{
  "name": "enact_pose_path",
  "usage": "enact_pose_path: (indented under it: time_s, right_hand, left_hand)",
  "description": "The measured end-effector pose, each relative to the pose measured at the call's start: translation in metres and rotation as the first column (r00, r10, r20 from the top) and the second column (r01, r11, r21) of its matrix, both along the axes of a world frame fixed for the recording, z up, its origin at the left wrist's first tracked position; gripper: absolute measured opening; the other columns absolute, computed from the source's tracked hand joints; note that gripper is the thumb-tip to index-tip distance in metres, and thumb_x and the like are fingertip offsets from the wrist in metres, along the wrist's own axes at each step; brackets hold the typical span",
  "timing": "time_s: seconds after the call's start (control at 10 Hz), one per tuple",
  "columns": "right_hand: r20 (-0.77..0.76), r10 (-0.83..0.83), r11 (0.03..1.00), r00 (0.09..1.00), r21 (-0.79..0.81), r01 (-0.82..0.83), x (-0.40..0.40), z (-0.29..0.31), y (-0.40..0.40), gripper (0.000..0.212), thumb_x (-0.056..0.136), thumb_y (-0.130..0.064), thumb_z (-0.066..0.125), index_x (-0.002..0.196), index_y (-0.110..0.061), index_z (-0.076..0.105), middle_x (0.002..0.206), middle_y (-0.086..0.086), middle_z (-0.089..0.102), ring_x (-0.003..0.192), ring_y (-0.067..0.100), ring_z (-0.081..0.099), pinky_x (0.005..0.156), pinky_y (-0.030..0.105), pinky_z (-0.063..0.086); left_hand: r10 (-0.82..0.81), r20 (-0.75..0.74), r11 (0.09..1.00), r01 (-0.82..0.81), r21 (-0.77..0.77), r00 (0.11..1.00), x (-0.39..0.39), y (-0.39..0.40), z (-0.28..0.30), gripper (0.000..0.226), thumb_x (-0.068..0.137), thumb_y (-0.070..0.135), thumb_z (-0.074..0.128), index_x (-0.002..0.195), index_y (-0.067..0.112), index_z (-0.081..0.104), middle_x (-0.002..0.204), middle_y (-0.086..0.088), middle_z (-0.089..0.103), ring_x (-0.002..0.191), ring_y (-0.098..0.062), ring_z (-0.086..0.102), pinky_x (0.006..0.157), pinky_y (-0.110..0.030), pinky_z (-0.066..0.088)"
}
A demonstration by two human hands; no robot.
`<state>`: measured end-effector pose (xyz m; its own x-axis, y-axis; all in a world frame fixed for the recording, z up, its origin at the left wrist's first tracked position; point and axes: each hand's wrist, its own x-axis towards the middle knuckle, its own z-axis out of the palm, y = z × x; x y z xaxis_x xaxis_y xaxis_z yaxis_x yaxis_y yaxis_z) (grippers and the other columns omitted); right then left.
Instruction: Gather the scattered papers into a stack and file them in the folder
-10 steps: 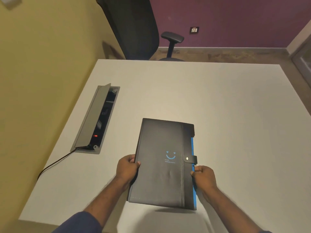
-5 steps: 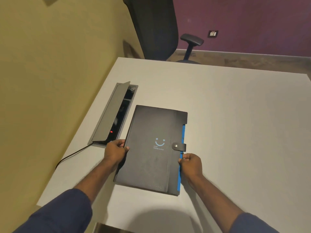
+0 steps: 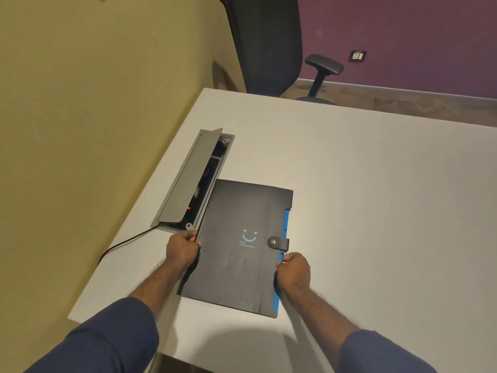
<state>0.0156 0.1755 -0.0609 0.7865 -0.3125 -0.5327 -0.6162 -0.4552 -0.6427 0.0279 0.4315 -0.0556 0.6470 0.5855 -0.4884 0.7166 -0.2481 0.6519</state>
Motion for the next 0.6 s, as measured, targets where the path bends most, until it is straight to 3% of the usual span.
enact_pose_path:
  time_s: [0.2, 0.3, 0.4, 0.5, 0.6]
  right_hand:
    - [-0.022, 0.084, 0.995, 0.996, -0.055, -0.086, -0.001, 0.005, 0.004, 0.014, 0.084, -0.011, 0.061, 0.078, -0.016, 0.05, 0.076, -0.004, 0.054, 0.071, 0.017, 0.051, 0.056, 0.028, 0.035]
    - [-0.023, 0.108, 0.993, 0.994, -0.047, -0.109, -0.002, 0.01, 0.001, 0.017, 0.083, -0.018, 0.063, 0.076, -0.016, 0.048, 0.073, -0.005, 0.054, 0.068, 0.015, 0.05, 0.052, 0.027, 0.034]
    - [-0.005, 0.134, 0.989, 0.991, -0.069, -0.134, -0.006, 0.015, -0.01, 0.012, 0.084, -0.018, 0.061, 0.086, -0.011, 0.051, 0.089, 0.004, 0.062, 0.076, 0.02, 0.053, 0.062, 0.029, 0.037]
    - [0.03, 0.214, 0.967, 0.976, -0.151, -0.207, -0.008, 0.024, -0.03, 0.02, 0.086, -0.019, 0.058, 0.103, -0.008, 0.059, 0.106, 0.006, 0.065, 0.093, 0.025, 0.061, 0.075, 0.031, 0.044]
    - [0.175, 0.335, 0.896, 0.926, -0.363, -0.256, -0.006, 0.039, -0.052, 0.032, 0.088, -0.023, 0.059, 0.117, -0.008, 0.061, 0.115, 0.007, 0.065, 0.109, 0.028, 0.06, 0.095, 0.034, 0.043]
  left_hand:
    - [-0.054, 0.015, 0.991, 0.051, 0.122, 0.998, -0.004, -0.003, 0.006, 0.037, 0.088, 0.002, 0.07, 0.125, 0.003, 0.065, 0.123, -0.016, 0.069, 0.113, -0.037, 0.064, 0.1, -0.045, 0.05]
    - [-0.155, -0.006, 0.968, 0.153, 0.198, 0.988, -0.007, -0.007, 0.013, 0.042, 0.089, 0.002, 0.069, 0.13, 0.002, 0.061, 0.129, -0.016, 0.066, 0.118, -0.036, 0.062, 0.102, -0.043, 0.047]
    - [-0.249, -0.044, 0.935, 0.252, 0.25, 0.968, -0.009, -0.013, 0.018, 0.046, 0.09, 0.008, 0.069, 0.134, 0.005, 0.058, 0.134, -0.013, 0.064, 0.121, -0.035, 0.061, 0.102, -0.043, 0.048]
    - [-0.4, -0.044, 0.825, 0.38, 0.419, 0.916, -0.012, -0.026, 0.031, 0.034, 0.088, 0.02, 0.071, 0.12, 0.01, 0.066, 0.121, -0.01, 0.069, 0.11, -0.03, 0.066, 0.093, -0.04, 0.054]
    - [-0.57, 0.015, 0.671, 0.455, 0.585, 0.821, -0.009, -0.045, 0.042, 0.04, 0.088, 0.034, 0.069, 0.12, 0.011, 0.062, 0.121, -0.008, 0.067, 0.111, -0.026, 0.062, 0.094, -0.037, 0.051]
